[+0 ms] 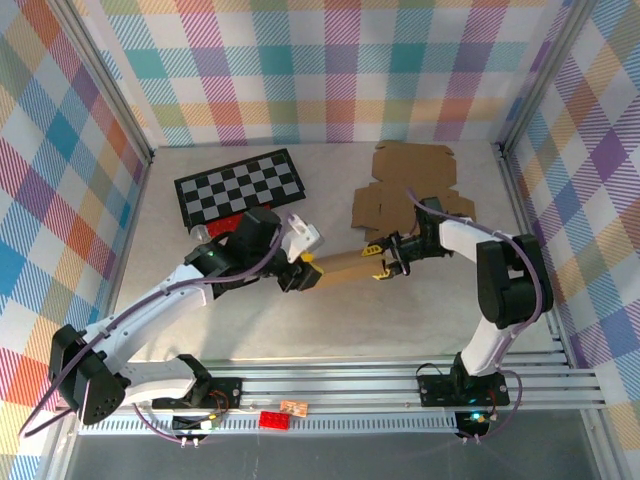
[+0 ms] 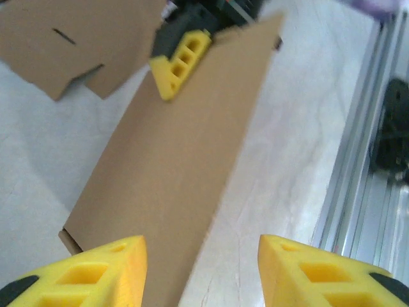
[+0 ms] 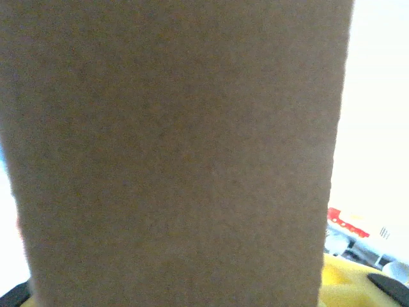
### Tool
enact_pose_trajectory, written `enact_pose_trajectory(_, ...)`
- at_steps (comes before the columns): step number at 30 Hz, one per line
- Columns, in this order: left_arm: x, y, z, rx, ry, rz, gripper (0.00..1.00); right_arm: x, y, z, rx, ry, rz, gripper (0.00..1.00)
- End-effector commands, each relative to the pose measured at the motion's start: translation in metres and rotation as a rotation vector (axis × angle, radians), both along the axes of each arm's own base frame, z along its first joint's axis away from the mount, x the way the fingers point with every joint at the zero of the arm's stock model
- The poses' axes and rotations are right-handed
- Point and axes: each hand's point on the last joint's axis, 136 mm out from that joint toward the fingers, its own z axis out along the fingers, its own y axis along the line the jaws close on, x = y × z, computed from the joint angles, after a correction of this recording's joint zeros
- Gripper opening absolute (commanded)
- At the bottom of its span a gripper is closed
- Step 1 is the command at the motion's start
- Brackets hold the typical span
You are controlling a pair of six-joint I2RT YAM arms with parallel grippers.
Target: Fold the paper box
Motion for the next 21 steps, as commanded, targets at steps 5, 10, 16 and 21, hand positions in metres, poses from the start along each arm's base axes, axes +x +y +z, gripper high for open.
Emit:
enact_pose_trajectory(5,0.003,0.0,-0.017,0.235,-0.206,-0.158,0.5,-0.013,-0.006,-0.002,-0.008,0.242,-0.066,0.42)
enact_pose_trajectory(10,0.012,-0.006,-0.029,0.283,-0.226,-0.184,0.53,-0.015,-0.007,-0.006,-0.012,0.275,-0.077,0.41)
enact_pose_trajectory(16,0.016,-0.011,-0.04,0.313,-0.245,-0.21,0.64,-0.023,-0.007,-0.013,-0.01,0.311,-0.08,0.4)
enact_pose_trajectory(21,0.028,-0.012,-0.047,0.353,-0.286,-0.174,0.64,-0.025,-0.008,-0.013,-0.016,0.316,-0.077,0.37)
